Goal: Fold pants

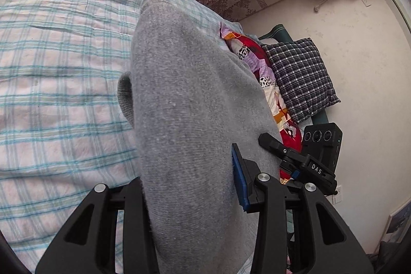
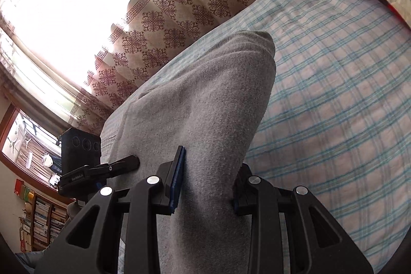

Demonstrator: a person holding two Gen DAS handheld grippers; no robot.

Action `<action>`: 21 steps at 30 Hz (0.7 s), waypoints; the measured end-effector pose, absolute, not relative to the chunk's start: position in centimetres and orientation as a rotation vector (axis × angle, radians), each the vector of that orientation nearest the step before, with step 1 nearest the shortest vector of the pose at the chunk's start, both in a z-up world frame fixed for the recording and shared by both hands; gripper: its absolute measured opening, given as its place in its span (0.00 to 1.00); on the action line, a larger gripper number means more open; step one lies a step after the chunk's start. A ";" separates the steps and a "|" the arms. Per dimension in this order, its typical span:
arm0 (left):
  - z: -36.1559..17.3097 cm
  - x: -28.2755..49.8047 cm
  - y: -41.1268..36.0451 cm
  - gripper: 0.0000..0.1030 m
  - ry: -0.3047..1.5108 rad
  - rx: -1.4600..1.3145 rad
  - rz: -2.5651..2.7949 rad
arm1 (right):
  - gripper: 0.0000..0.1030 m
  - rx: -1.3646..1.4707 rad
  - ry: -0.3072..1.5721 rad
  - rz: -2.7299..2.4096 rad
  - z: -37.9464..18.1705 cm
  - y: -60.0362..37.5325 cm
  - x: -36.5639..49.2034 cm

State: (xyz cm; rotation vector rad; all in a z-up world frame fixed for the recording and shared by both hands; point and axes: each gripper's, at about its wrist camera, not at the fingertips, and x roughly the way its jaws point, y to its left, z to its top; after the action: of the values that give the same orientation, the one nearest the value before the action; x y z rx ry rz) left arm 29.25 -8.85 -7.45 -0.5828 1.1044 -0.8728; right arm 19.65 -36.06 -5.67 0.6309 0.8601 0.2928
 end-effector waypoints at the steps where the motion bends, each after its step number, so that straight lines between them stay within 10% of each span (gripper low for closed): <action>1: -8.2 29.8 -9.3 0.38 1.119 -0.582 -0.866 | 0.29 0.629 0.870 0.284 -6.3 -36.5 20.1; 10: -12.9 32.4 -11.2 0.53 1.210 -0.570 -0.796 | 0.30 0.683 0.912 0.255 -10.9 -38.4 21.0; 21: -12.1 30.5 -8.2 0.62 1.191 -0.561 -0.686 | 0.63 0.697 0.875 0.110 -10.8 -40.2 17.6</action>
State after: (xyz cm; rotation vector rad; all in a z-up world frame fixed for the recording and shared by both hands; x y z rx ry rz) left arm 30.51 -8.22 -12.08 -0.5614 1.1911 -0.6865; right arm 17.57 -40.18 -10.77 0.6967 0.8754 0.1099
